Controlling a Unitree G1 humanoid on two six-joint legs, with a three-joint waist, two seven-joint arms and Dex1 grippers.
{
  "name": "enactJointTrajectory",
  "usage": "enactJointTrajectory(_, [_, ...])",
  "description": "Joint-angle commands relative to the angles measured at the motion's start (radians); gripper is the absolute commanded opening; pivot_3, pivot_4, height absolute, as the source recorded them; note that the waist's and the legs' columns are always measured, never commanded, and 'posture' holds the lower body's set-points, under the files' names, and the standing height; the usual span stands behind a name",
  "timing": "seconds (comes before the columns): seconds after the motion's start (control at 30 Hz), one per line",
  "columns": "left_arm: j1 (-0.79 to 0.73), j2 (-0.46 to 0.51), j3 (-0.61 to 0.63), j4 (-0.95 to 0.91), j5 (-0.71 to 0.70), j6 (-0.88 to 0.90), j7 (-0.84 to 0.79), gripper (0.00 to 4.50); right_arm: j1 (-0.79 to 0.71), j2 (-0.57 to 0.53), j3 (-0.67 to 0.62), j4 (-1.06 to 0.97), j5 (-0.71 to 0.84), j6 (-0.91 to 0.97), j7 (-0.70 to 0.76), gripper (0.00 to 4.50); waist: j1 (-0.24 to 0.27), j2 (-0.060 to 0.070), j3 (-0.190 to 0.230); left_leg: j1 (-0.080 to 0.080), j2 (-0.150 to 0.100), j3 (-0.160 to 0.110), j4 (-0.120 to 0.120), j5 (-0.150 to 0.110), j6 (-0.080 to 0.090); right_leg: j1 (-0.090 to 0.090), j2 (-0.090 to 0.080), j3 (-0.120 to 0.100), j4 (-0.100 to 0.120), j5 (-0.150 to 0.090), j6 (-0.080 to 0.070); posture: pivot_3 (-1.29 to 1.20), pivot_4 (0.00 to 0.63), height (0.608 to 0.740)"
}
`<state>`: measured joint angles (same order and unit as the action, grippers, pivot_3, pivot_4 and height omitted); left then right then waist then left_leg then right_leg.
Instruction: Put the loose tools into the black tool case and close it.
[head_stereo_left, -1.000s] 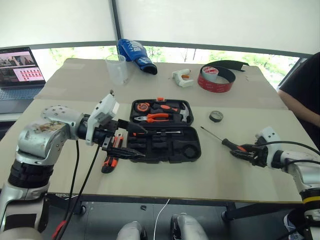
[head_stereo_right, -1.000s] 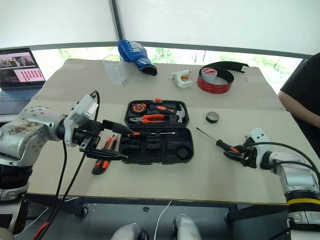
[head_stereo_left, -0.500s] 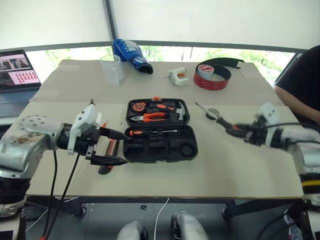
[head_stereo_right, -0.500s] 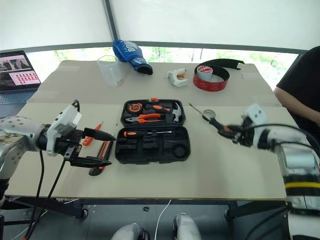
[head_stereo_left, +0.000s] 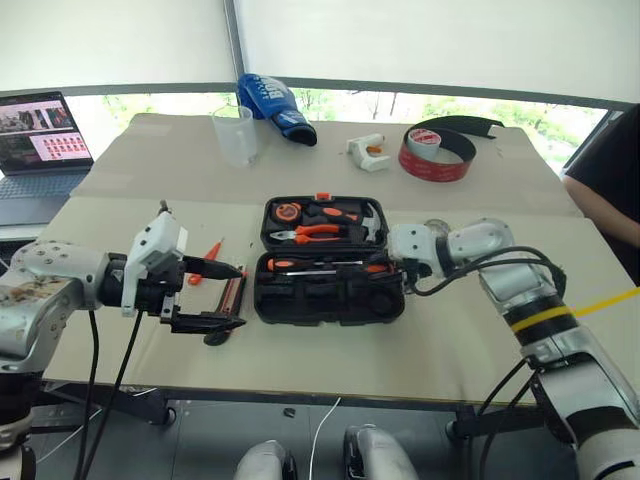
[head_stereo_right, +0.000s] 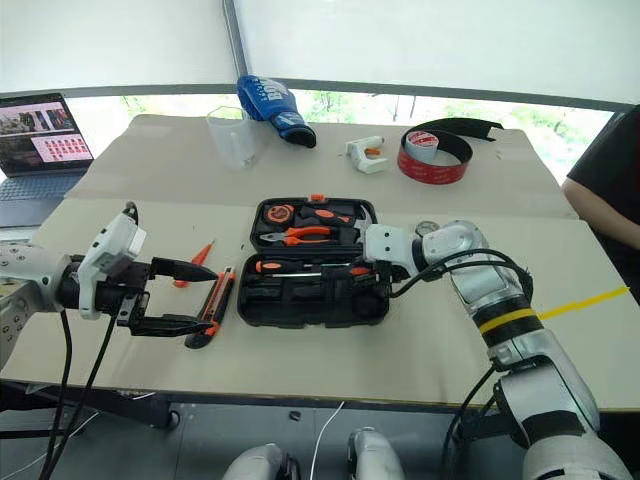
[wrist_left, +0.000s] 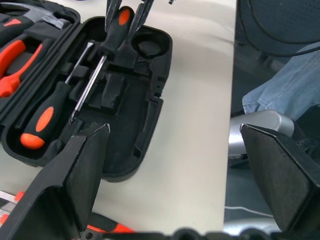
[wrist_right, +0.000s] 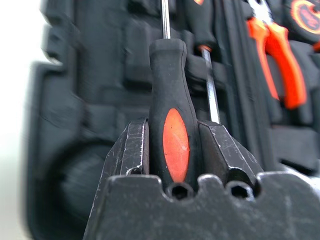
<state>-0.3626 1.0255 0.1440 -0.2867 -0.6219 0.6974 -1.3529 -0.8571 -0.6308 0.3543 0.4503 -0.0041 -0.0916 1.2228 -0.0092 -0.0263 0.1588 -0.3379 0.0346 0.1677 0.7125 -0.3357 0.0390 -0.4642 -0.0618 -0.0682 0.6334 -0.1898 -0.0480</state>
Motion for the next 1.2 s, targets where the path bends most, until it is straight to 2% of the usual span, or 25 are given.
enactJointTrajectory(0.03, [0.003,0.020,0.039,-0.032,-0.016,-0.017,0.013,4.50,-0.043,0.025,-0.018,0.068,-0.028,-0.083,-0.018,1.05,-0.005,0.000,0.000,0.000,0.000,0.000,0.000,0.000,0.000,0.000,0.000,0.000,0.000,0.000,-0.001,0.00,0.150,0.730])
enactJointTrajectory(0.4, [-0.009,0.015,0.023,-0.035,-0.015,-0.022,0.043,4.50,-0.102,0.092,-0.023,0.256,-0.102,-0.185,-0.080,1.05,-0.012,0.000,0.000,0.002,0.001,0.001,0.000,0.003,-0.005,-0.004,0.000,0.003,0.012,-0.003,-0.005,0.00,0.150,0.730])
enactJointTrajectory(0.47, [-0.015,0.013,0.021,-0.032,-0.015,-0.022,0.046,4.50,-0.103,0.090,-0.026,0.266,-0.105,-0.208,-0.075,2.07,-0.012,0.000,0.000,0.002,0.001,0.000,0.000,0.003,-0.006,-0.004,0.000,0.003,0.013,-0.004,-0.006,0.00,0.150,0.730])
enactJointTrajectory(0.6, [-0.020,0.011,0.015,-0.022,-0.012,-0.028,0.047,4.50,-0.111,0.105,-0.056,0.250,-0.072,-0.181,-0.067,3.28,-0.012,0.000,0.000,0.001,0.001,0.000,0.000,0.003,-0.006,-0.005,0.000,0.003,0.013,-0.004,-0.007,0.00,0.150,0.730])
enactJointTrajectory(0.83, [-0.050,0.006,-0.008,0.009,0.000,-0.044,0.046,4.50,-0.109,0.119,-0.078,0.207,-0.054,-0.148,-0.059,3.30,-0.013,0.000,0.000,0.001,0.001,0.000,0.000,0.003,-0.006,-0.005,0.000,0.003,0.014,-0.004,-0.007,0.00,0.150,0.730])
enactJointTrajectory(0.97, [-0.063,0.003,-0.018,0.023,0.005,-0.058,0.046,4.50,-0.095,0.158,-0.098,0.148,-0.002,0.000,-0.024,3.30,-0.015,0.000,0.000,0.001,0.002,0.000,0.000,0.003,-0.006,-0.006,0.001,0.003,0.014,-0.004,-0.007,0.00,0.150,0.730])
enactJointTrajectory(1.2, [-0.083,0.006,-0.030,0.037,0.009,-0.066,0.041,4.50,-0.089,0.150,-0.045,0.203,-0.086,0.026,-0.038,3.30,-0.012,0.000,0.000,0.001,0.001,0.001,0.000,0.003,-0.006,-0.006,0.000,0.003,0.014,-0.004,-0.007,0.00,0.150,0.730])
